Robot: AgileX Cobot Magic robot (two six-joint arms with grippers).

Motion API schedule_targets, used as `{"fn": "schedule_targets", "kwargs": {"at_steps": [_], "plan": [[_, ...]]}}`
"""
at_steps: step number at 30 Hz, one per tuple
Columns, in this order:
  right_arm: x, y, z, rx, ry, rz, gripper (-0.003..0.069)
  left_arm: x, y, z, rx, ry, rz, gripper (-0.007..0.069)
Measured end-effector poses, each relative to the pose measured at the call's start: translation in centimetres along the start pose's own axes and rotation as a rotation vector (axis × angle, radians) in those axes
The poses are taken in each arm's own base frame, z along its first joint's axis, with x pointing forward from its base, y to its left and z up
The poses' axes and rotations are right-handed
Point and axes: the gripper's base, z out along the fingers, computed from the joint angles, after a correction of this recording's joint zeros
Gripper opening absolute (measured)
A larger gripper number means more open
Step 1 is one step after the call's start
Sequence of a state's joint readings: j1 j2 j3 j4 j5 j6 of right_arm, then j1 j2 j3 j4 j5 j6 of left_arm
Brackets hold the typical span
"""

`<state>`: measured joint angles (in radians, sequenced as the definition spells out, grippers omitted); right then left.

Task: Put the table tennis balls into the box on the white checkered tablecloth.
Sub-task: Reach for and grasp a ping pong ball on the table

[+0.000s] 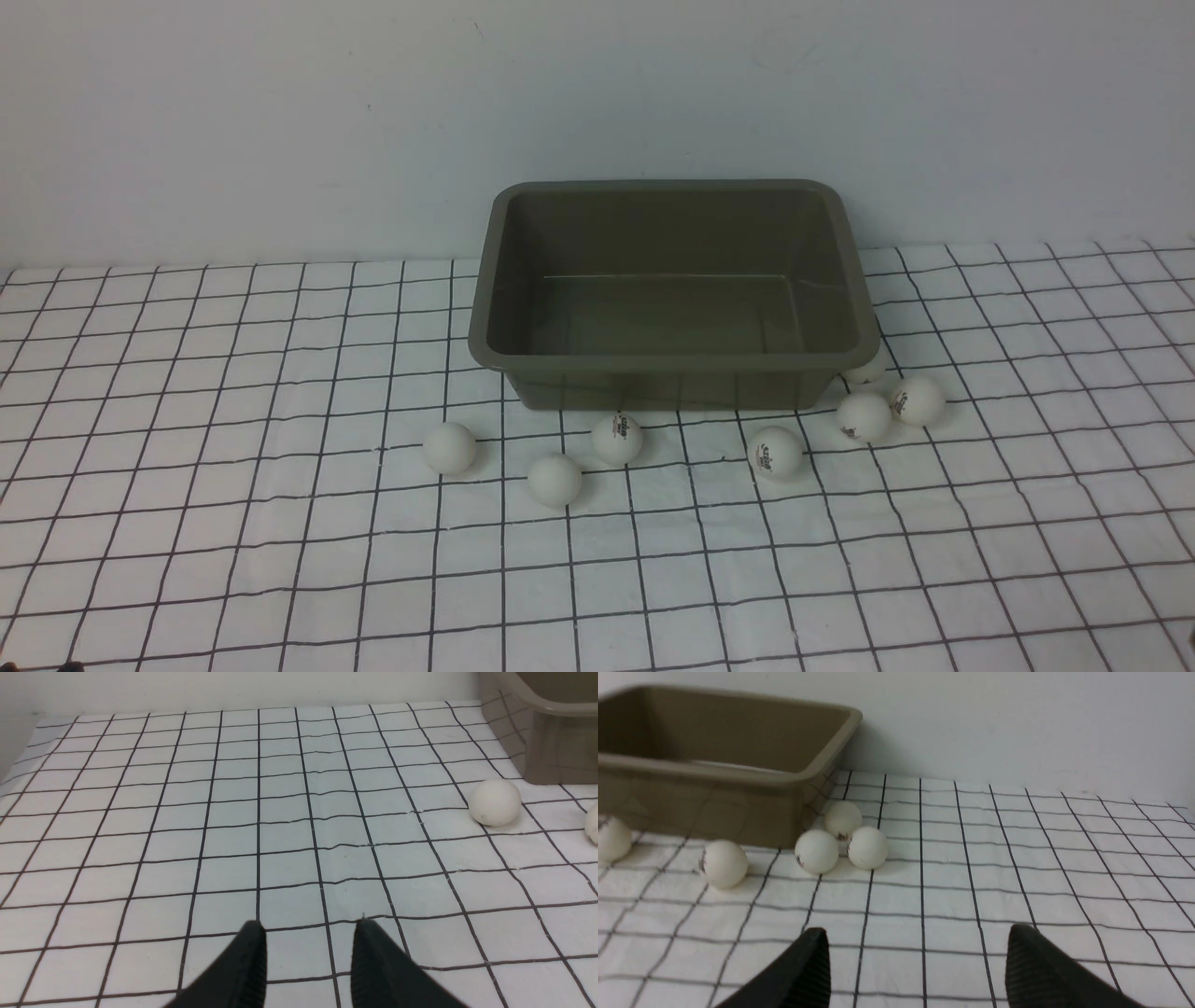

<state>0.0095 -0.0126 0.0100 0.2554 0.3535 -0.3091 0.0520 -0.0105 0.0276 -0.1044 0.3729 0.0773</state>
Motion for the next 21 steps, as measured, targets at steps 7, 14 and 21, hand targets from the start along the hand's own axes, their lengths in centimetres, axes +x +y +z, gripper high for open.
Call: {"fn": "schedule_targets", "kwargs": {"at_steps": [7,14,21], "plan": [[-4.7,0.0,-1.6,-0.021,-0.143,0.078,0.0462,0.0,0.0,0.0,0.0,0.0,0.0,0.0237],[-12.4,0.5,-6.4,-0.118,-0.199,0.081,0.0462,0.0,0.0,0.0,0.0,0.0,0.0,0.0237],[-14.3,0.8,-8.4,-0.154,-0.199,0.065,0.0462,0.0,0.0,0.0,0.0,0.0,0.0,0.0237]]}}
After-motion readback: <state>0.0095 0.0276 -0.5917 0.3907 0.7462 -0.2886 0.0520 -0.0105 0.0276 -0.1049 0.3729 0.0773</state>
